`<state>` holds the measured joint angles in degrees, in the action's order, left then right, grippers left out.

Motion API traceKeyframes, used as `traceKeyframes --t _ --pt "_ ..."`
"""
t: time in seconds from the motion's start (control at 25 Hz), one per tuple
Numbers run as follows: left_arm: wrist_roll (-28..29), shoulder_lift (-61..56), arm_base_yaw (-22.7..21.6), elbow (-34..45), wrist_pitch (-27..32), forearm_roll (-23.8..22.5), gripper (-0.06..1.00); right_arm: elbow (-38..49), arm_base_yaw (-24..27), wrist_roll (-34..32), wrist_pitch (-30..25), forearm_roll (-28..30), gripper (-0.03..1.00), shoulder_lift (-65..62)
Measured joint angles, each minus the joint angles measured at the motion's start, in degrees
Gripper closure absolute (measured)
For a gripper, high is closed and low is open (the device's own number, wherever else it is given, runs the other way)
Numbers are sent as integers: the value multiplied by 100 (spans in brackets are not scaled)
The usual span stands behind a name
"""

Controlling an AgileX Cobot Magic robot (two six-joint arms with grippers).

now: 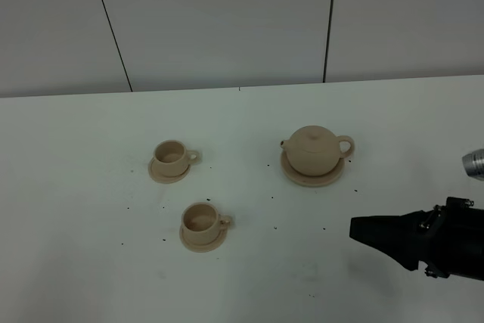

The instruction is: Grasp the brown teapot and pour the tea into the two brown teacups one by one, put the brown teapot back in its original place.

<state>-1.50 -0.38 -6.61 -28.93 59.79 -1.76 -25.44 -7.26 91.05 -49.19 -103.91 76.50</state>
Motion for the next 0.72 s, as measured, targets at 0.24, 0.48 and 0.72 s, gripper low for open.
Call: traceKeyframes --t 0.24,0.48,0.72 --pt "0 0 0 0 0 0 70 -783 0 89 196 238 57 16" --pt "0 0 0 0 0 0 70 -1672 0 115 1057 1185 57 26" --pt "0 0 0 0 0 0 70 -2341 0 652 2192 1762 57 601"
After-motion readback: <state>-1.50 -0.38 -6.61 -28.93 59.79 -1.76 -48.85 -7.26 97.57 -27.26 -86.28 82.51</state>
